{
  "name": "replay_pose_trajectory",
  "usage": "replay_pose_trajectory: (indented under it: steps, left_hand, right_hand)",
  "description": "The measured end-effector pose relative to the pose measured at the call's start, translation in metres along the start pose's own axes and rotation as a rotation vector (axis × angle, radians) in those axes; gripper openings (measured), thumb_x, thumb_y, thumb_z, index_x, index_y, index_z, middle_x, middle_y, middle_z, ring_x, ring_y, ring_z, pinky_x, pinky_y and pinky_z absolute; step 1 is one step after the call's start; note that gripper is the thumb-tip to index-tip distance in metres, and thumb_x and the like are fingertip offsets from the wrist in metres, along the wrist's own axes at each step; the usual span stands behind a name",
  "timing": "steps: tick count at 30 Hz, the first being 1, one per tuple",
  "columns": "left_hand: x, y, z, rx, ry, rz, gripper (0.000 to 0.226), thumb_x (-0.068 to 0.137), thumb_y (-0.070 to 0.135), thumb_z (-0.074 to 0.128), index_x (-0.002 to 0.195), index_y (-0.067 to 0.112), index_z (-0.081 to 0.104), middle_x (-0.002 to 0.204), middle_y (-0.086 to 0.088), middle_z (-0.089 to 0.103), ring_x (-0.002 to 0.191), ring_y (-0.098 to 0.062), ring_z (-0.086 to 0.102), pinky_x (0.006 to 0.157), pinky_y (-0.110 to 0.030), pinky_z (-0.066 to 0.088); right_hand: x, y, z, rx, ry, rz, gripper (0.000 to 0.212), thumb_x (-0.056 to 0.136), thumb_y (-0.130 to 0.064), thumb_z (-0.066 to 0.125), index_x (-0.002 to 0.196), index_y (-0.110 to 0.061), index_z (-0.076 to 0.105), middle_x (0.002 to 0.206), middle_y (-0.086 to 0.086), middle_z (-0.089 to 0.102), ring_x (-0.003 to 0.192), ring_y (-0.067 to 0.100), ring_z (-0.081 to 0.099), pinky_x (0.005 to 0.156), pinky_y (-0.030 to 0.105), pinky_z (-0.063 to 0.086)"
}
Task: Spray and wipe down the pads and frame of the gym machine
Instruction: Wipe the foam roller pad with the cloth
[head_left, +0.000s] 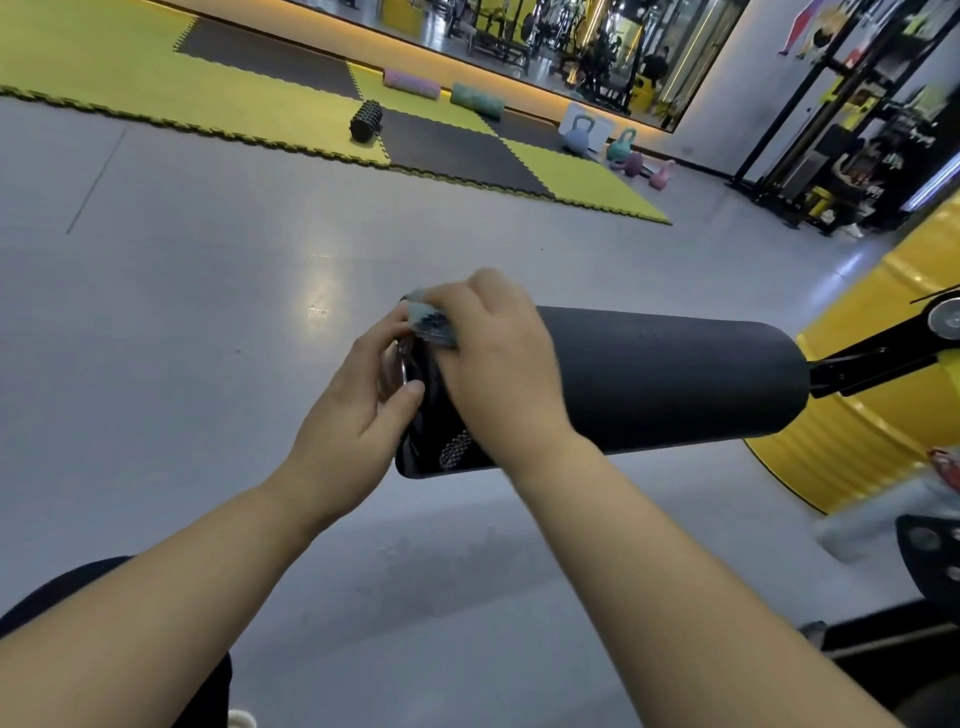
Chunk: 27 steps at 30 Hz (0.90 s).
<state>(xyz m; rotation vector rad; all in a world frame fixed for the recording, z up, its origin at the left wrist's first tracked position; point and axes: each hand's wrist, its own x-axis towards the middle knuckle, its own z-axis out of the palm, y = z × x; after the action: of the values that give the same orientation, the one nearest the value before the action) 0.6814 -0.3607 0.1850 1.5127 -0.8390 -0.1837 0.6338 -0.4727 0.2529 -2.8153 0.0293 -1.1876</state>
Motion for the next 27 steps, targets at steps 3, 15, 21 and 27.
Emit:
replay_pose_trajectory:
  steps: [3, 15, 21, 27]
  left_hand:
    - [-0.002, -0.002, 0.001, 0.029, 0.013, 0.029, 0.051, 0.087, 0.027, 0.041, 0.137, 0.034, 0.03, 0.143, 0.037, 0.022, 0.13, 0.022, 0.022, 0.101, 0.001, 0.021]
    - [-0.002, 0.02, 0.008, -0.082, 0.116, -0.092, 0.036, 0.09, 0.022, 0.042, 0.116, 0.047, 0.042, 0.12, 0.039, 0.046, 0.11, 0.021, 0.043, 0.09, -0.01, 0.034]
    - [-0.005, 0.019, 0.004, -0.054, 0.117, -0.131, 0.044, 0.095, 0.009, 0.046, 0.13, 0.035, 0.044, 0.135, 0.03, 0.042, 0.121, 0.007, 0.046, 0.1, -0.018, 0.035]
    - [-0.01, 0.021, 0.005, -0.054, 0.132, -0.154, 0.038, 0.093, 0.024, 0.05, 0.125, 0.044, 0.044, 0.125, 0.029, 0.049, 0.115, 0.01, 0.048, 0.091, -0.015, 0.036]
  right_hand:
    - [-0.018, 0.06, -0.02, -0.123, 0.033, 0.135, 0.018, 0.074, -0.008, 0.062, 0.091, -0.007, 0.068, 0.08, 0.016, 0.059, 0.071, 0.037, 0.057, 0.065, 0.038, 0.04]
    - [0.002, -0.006, 0.001, -0.019, 0.028, 0.112, 0.021, 0.073, -0.012, 0.054, 0.088, -0.007, 0.068, 0.08, 0.016, 0.059, 0.067, 0.036, 0.055, 0.059, 0.035, 0.044]
    - [-0.012, 0.054, -0.029, -0.09, -0.04, 0.144, 0.02, 0.077, -0.013, 0.056, 0.092, -0.009, 0.069, 0.08, 0.014, 0.058, 0.074, 0.036, 0.057, 0.068, 0.032, 0.035]
    - [0.002, 0.02, -0.016, -0.08, -0.021, 0.279, 0.018, 0.081, -0.009, 0.057, 0.096, -0.01, 0.067, 0.09, 0.013, 0.06, 0.08, 0.035, 0.056, 0.069, 0.037, 0.044]
